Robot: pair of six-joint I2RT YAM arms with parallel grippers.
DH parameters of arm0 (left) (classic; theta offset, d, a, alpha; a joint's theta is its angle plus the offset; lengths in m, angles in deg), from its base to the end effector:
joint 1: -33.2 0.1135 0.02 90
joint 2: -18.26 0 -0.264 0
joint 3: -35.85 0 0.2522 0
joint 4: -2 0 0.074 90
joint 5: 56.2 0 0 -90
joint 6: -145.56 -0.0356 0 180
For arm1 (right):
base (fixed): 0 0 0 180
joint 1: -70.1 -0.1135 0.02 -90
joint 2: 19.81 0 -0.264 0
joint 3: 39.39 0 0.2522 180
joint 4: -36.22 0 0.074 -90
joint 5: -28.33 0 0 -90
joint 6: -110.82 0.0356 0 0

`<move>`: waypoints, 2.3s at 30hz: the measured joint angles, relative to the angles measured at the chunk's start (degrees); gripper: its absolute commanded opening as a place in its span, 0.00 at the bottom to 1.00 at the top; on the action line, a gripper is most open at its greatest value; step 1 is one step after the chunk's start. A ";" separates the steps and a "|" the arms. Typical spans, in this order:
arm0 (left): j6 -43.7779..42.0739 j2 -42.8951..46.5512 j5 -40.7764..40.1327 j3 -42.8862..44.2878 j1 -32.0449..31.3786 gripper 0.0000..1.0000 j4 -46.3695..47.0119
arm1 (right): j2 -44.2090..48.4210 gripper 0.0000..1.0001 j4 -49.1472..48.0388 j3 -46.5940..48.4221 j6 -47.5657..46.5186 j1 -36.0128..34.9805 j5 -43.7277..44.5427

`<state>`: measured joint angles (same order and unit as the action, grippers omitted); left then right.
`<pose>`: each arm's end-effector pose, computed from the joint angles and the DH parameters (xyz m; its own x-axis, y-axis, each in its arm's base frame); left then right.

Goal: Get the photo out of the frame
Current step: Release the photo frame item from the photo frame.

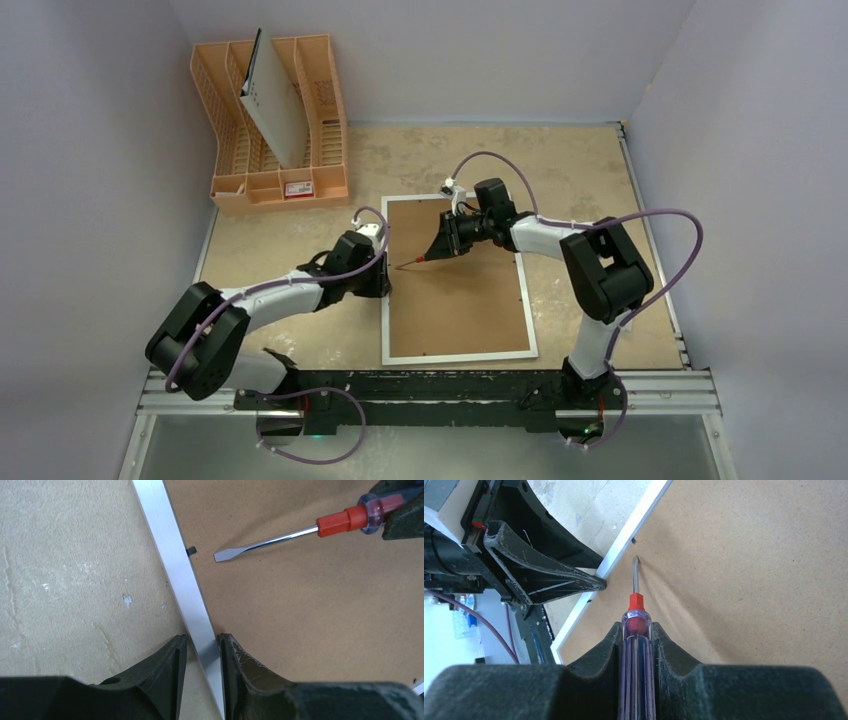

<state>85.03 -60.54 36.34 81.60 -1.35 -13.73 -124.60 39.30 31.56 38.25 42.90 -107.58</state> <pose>0.2069 -0.1444 0.1525 -0.8299 -0.0253 -0.5573 0.2094 0.9118 -0.3532 0.3226 0.1945 0.1690 -0.7580 -0.1552 -0.6335 -0.6307 0.4223 0.6511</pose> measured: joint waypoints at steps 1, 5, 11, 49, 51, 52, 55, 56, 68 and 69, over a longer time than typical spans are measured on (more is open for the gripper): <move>0.07 0.24 0.09 -0.09 -0.02 0.31 -0.26 | -0.13 0.00 -0.04 0.04 -0.63 0.00 -0.13; 0.57 1.11 0.39 -0.90 -0.07 0.25 -0.26 | -1.44 0.00 -0.94 0.44 -2.60 0.15 -1.29; 1.60 1.27 0.48 -1.05 -0.09 0.20 -0.13 | -2.73 0.00 -2.56 0.96 -3.78 0.22 -2.60; -1.62 1.31 1.86 -1.92 0.04 0.00 1.64 | -6.58 0.00 -0.74 5.95 -5.14 -0.44 -3.85; -1.62 1.33 1.92 -2.01 0.04 0.00 1.77 | -6.40 0.00 0.15 6.34 -5.03 -0.66 -3.13; -1.64 1.40 1.92 -2.16 0.04 0.00 1.92 | -6.19 0.00 0.63 6.47 -4.96 -0.83 -2.67; -1.64 1.66 1.92 -2.67 0.04 0.00 2.73 | -5.09 0.00 2.62 7.17 -4.83 -1.84 -0.07; -1.64 1.73 1.92 -2.80 0.04 0.00 2.93 | -4.57 0.00 3.56 7.52 -4.85 -2.36 1.09; -1.62 3.10 1.64 -5.27 0.11 0.00 6.36 | -2.80 0.00 10.99 16.00 -4.90 -10.16 17.53; -1.62 3.21 1.64 -5.51 0.11 0.00 6.73 | -2.80 0.00 11.50 16.50 -4.94 -10.62 18.45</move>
<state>83.42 -57.33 37.98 76.09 -1.24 -7.00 -127.40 50.80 48.06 33.31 32.28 -89.13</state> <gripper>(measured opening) 0.233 0.232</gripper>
